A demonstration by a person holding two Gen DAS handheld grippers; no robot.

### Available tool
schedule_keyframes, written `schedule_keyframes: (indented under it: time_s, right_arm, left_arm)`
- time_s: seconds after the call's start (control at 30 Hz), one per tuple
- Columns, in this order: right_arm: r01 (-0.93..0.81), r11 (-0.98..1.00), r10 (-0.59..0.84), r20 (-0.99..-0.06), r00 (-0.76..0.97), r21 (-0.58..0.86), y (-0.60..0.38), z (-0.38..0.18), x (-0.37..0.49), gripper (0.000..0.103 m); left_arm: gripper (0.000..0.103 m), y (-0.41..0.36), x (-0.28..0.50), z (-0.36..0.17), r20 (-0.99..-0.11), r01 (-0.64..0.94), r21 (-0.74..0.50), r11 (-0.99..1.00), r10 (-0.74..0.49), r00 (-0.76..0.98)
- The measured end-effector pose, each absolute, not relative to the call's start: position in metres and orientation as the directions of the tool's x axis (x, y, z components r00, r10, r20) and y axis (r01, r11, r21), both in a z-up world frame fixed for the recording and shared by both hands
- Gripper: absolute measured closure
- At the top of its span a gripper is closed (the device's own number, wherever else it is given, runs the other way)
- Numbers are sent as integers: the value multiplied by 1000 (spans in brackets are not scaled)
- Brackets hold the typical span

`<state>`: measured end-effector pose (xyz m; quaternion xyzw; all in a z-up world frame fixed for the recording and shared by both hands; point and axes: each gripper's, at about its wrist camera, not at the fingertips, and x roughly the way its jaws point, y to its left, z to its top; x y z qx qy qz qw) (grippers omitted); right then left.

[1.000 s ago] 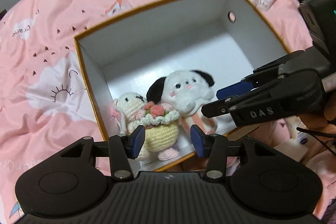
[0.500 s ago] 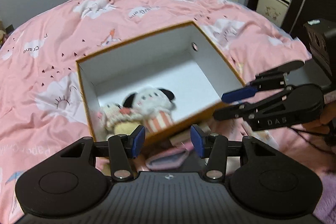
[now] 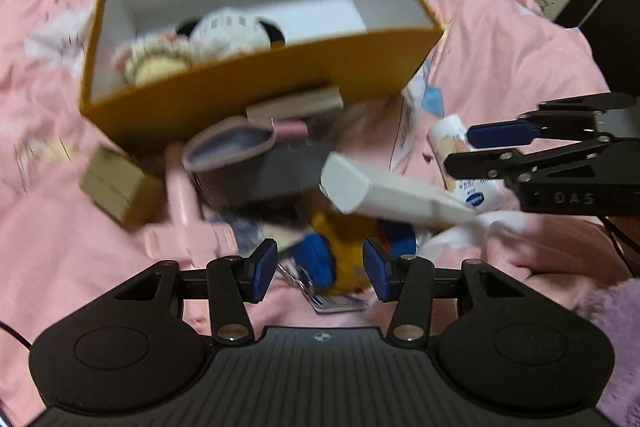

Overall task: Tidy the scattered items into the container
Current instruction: 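Move the left tool to the blue bear keychain and grasp it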

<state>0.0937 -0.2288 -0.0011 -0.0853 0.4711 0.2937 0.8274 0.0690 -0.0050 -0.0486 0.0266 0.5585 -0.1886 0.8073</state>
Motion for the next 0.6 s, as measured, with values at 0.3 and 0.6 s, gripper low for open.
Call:
schedule_keyframes:
  time_s: [0.3,0.6]
  right_arm:
    - [-457,886,272,-885,377,77,-255,-24,100,56]
    - [-435,898,242,-903,354,69,-256,-32,106,54]
  left_arm:
    - [47,-1,80,-86,-926,235,-236,943,-291,241]
    - [47,-5,90,-116,-929,181,-301,936,-331,168]
